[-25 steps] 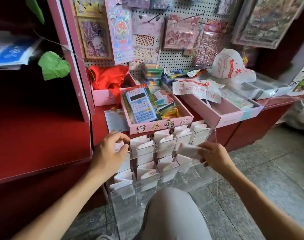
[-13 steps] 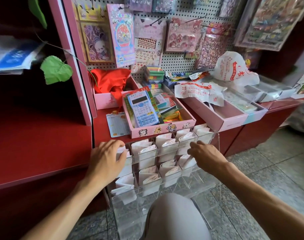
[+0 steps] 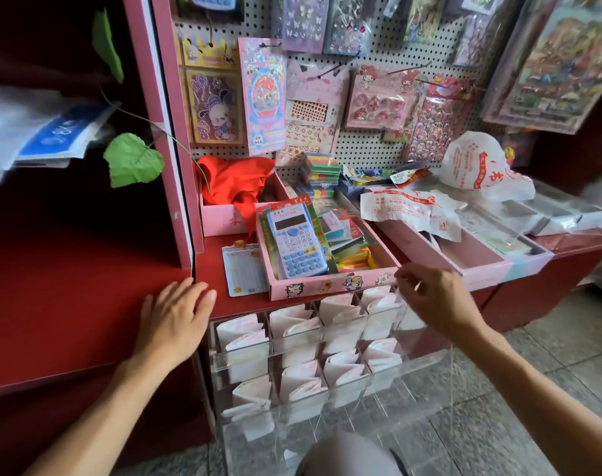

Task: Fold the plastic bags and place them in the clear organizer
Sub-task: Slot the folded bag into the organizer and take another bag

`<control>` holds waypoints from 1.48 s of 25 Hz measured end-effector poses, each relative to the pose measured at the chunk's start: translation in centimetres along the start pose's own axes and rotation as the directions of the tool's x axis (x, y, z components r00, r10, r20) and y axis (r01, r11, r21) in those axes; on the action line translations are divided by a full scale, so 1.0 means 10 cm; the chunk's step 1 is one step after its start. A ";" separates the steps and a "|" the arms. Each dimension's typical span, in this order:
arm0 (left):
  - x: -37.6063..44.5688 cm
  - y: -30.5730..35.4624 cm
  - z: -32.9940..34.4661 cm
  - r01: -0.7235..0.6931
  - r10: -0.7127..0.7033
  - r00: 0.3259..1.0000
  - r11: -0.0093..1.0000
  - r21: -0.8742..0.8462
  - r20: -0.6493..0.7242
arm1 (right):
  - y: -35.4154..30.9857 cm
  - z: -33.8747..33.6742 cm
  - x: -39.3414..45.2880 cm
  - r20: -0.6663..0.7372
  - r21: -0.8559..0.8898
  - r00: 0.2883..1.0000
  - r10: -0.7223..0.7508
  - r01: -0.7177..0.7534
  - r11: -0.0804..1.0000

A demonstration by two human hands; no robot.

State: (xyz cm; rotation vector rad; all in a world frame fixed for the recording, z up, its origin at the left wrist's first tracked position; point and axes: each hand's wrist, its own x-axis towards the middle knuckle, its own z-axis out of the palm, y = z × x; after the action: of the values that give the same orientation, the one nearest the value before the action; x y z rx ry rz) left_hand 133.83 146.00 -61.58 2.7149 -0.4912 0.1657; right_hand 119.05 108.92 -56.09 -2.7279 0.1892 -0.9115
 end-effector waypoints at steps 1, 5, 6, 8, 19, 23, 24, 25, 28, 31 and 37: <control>0.01 -0.08 0.02 0.053 -0.058 0.996 0.996 0.075 0.072 | 0.01 -0.02 0.18 -0.064 -0.018 0.998 0.028 -0.029 0.999; -0.04 -0.09 0.08 0.046 -0.054 0.997 0.990 0.136 0.062 | 0.21 0.23 0.91 0.070 -0.132 0.996 0.056 -0.047 0.990; -0.03 -0.09 0.09 0.052 -0.056 0.998 0.992 0.119 0.032 | 0.28 0.32 1.05 0.167 -0.223 0.985 0.055 -0.017 0.975; 0.00 -0.11 0.09 0.056 -0.056 0.998 0.992 0.112 0.003 | 0.40 0.52 1.25 0.339 -0.405 0.930 0.142 0.008 0.914; 0.01 -0.12 0.12 0.054 -0.054 0.999 0.986 0.158 -0.007 | 0.39 0.61 1.46 0.005 -0.269 0.996 0.089 -0.085 0.959; 0.03 -0.12 0.10 0.072 -0.074 0.997 0.993 0.091 0.015 | -0.18 0.17 1.37 -0.050 -0.048 0.990 -0.130 0.127 0.991; 0.02 -0.12 0.08 0.076 -0.078 0.996 0.996 0.056 0.036 | -0.35 0.05 1.32 -0.047 -0.026 0.980 -0.192 0.191 0.981; 0.01 -0.11 0.04 0.087 -0.087 0.994 0.996 0.001 0.065 | -0.51 -0.07 1.28 -0.054 -0.008 0.963 -0.263 0.263 0.965; -0.08 -0.05 -0.17 0.177 -0.145 0.983 0.904 -0.388 0.110 | -1.00 -0.46 1.16 -0.036 0.126 0.917 -0.396 0.398 0.909; -0.31 0.04 -0.44 0.152 -0.184 0.983 0.738 -0.657 0.021 | -1.59 -0.65 1.08 0.139 0.459 0.924 -0.357 0.260 0.850; -0.80 -0.11 -1.12 -0.038 -0.110 0.982 0.671 -0.740 -0.151 | -2.84 -0.40 0.82 0.474 0.815 0.705 -0.528 -0.123 0.567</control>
State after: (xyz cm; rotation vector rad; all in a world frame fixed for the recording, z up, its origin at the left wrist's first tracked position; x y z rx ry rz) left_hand 126.26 153.74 -53.03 1.8701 -0.3422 0.1582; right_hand 124.29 133.68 -40.27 -1.9790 -0.6089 0.1021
